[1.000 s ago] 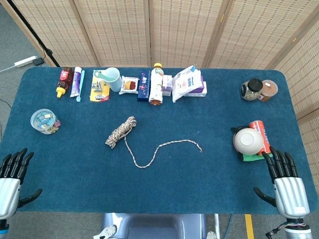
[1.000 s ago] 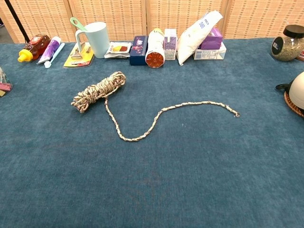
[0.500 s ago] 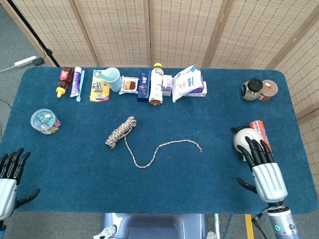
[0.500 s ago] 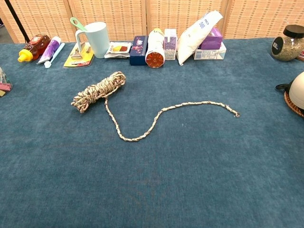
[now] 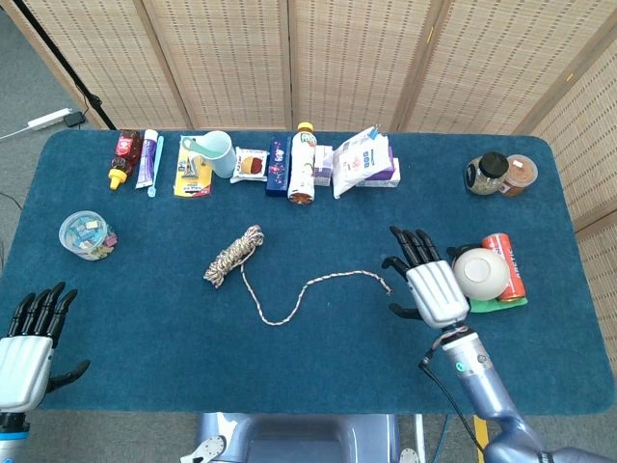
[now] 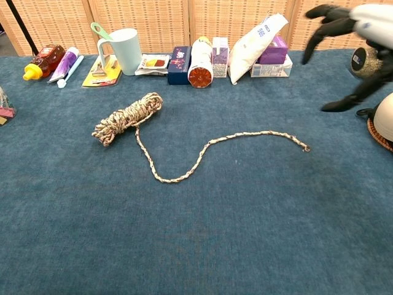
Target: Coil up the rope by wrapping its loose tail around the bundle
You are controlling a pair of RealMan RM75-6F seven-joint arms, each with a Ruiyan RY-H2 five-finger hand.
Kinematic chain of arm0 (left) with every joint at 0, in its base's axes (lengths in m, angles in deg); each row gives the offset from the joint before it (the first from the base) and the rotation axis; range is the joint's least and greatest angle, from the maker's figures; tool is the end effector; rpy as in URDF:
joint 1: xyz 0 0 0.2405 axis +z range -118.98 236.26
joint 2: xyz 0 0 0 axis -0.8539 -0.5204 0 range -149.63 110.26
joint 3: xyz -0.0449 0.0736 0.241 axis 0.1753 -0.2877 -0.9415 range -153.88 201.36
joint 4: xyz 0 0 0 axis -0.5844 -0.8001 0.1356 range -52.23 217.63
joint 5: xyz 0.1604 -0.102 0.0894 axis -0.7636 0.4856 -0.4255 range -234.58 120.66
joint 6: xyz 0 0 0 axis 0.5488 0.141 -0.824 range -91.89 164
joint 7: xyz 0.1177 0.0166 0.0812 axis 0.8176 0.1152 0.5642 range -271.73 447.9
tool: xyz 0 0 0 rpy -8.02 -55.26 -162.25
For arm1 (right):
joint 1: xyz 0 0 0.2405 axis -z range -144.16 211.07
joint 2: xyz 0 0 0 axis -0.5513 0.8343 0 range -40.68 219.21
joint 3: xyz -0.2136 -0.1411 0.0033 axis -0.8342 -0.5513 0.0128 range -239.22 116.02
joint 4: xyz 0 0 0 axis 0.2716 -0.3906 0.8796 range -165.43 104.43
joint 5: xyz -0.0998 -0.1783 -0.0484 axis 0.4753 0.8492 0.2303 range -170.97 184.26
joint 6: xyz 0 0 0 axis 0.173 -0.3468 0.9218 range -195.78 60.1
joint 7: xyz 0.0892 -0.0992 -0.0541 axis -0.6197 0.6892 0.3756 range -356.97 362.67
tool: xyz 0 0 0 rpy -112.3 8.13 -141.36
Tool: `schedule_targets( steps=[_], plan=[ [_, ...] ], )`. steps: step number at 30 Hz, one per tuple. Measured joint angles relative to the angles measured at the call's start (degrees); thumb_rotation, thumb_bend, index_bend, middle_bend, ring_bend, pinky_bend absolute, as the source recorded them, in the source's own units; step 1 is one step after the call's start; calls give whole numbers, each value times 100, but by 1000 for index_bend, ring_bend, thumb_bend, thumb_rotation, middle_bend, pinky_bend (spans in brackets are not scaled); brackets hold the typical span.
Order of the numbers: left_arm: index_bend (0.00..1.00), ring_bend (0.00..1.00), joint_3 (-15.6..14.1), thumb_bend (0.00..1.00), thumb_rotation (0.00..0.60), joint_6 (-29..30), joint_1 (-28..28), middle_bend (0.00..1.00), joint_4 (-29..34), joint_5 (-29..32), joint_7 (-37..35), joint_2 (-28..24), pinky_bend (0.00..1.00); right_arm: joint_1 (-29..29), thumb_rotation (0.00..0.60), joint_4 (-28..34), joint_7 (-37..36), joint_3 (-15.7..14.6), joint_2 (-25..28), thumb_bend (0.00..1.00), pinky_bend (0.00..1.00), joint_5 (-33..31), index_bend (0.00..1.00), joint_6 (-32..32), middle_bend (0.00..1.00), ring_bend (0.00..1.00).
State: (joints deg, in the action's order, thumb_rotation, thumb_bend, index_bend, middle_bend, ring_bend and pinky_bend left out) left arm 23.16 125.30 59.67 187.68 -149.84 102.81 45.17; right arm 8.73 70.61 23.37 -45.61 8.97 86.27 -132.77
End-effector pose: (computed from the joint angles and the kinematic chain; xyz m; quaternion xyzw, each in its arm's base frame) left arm -0.2651 0.1369 0.1380 -0.6098 -0.3790 -0.3821 0.5819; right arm -0.1548 -0.2890 0.0573 0.6783 -0.3523 0.4627 0.4490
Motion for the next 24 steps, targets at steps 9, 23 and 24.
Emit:
schedule_targets(
  steps=[9,23,24],
  plan=[
    [0,0,53,94,600,-212,-111,0,5,226,87,37,0,-907,600,-914,826,345,-1091,113,0,-1434,357,664,0,0],
    [0,0,124,94,600,-352,-207,0,2,494,128,60,0,-1768,600,-2165,1071,341,-2190,230,0,-2347,397,1097,0,0],
    [0,0,129,94,600,-364,-216,0,2,517,138,65,0,-1804,600,-2221,1057,331,-2229,231,0,-2351,398,1108,0,0]
  ],
)
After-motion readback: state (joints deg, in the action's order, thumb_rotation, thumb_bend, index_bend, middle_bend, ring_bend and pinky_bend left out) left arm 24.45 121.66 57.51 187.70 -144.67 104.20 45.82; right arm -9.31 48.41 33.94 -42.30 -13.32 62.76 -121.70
